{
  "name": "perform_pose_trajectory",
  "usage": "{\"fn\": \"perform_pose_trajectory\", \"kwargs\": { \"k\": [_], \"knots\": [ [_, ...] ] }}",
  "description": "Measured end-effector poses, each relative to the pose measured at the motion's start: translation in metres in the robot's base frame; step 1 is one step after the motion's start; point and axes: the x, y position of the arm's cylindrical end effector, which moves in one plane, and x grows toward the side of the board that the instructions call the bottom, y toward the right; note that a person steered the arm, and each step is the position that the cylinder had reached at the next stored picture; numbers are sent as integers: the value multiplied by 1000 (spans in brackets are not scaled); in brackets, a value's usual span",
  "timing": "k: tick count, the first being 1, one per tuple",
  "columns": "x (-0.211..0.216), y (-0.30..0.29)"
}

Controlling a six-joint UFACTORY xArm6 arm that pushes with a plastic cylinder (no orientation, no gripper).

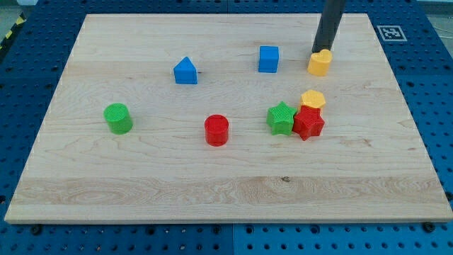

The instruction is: Move the yellow heart above the yellow hexagon

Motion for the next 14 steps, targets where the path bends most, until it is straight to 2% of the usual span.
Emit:
{"fn": "perform_pose_trajectory", "kwargs": {
  "k": [3, 5, 6, 11, 13, 14],
  "knots": [
    [1, -5],
    [2, 29],
    [40, 29],
    [66, 27],
    [0, 32],
    [-10, 22]
  ]
}}
